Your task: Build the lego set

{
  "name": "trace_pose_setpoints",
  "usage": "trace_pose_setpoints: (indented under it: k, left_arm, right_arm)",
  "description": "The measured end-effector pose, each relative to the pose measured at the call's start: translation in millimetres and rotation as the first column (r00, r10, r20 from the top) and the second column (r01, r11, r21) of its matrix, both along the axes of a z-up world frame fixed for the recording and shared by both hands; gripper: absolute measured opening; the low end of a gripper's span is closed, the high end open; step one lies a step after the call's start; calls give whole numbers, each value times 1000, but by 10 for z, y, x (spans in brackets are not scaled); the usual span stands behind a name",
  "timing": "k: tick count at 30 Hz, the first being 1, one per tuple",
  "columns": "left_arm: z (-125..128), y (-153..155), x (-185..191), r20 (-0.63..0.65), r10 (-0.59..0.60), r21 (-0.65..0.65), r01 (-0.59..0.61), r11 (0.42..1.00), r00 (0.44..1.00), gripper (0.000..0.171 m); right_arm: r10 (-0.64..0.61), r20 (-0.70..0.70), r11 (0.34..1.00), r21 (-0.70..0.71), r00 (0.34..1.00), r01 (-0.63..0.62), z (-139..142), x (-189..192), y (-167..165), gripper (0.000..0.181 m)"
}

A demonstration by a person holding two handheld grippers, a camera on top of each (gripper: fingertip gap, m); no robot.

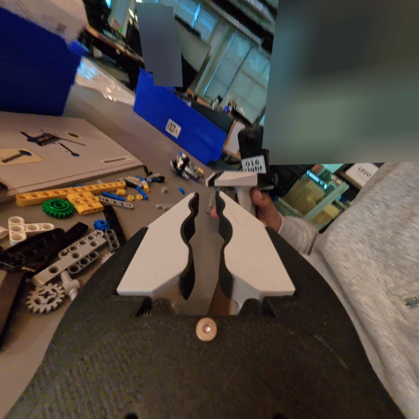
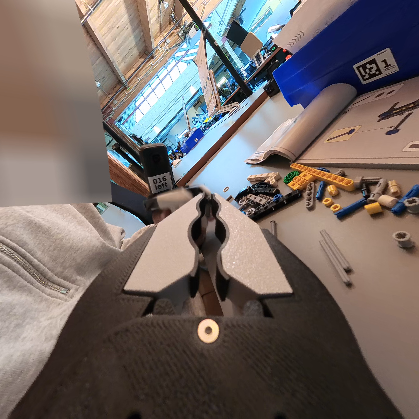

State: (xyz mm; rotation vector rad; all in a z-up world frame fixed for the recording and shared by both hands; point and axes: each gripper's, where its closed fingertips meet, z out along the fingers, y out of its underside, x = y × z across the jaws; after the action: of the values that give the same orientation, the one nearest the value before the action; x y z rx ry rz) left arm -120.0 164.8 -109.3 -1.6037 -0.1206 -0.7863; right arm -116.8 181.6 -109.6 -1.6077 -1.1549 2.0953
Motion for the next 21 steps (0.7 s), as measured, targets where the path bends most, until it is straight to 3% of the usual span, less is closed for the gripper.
trace_pose_setpoints:
  k: [4,7,10,14,21]
  left_arm:
    - [189,21,-381,62,160,44,-163,986,985,12]
    - [-4,74,-609,-98,241,-77,-249,966,966,16]
    - [-197,97,-836,-313,296,-173,-361,916,902,13]
    - [-252,162,-891,-464,253,-228,-391,892,849,14]
    - [-659,220,-819,-524,70,-417,-328,848,849,21]
  right_arm:
    - [-6,-4,1000,-5,1000,6,8,4,11,1]
    - [-10,-10,1000,-6,1000,10,18,8,16,1]
    - [-8,-11,1000,-2,1000,8,21,15,10,1]
    - [-14,-3,1000,5,1000,14,13,34,8,1]
    - [-46,13,999,9,999,46,5,86,81,1]
